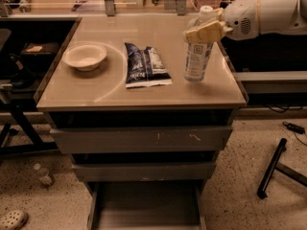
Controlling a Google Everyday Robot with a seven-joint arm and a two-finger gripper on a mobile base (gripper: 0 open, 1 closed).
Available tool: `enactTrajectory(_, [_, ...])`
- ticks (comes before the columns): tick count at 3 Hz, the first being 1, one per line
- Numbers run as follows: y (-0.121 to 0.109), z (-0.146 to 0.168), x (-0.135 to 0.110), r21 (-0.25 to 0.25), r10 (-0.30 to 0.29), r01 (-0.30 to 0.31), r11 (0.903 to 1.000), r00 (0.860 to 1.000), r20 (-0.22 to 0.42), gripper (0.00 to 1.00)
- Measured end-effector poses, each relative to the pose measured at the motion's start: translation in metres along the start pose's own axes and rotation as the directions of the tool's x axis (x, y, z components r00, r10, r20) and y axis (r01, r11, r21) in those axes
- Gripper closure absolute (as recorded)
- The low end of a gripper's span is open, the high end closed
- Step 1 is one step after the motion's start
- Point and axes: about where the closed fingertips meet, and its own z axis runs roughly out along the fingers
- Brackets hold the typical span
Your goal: Pick blue plastic bottle from bottom drawer and place on counter
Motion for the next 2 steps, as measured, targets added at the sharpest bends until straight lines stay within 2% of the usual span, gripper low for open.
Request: enactTrajectory(2, [-0.016, 0.014, 0.025, -0.036, 0.056, -0.055, 0.9978, 0.998, 0.018, 1.0])
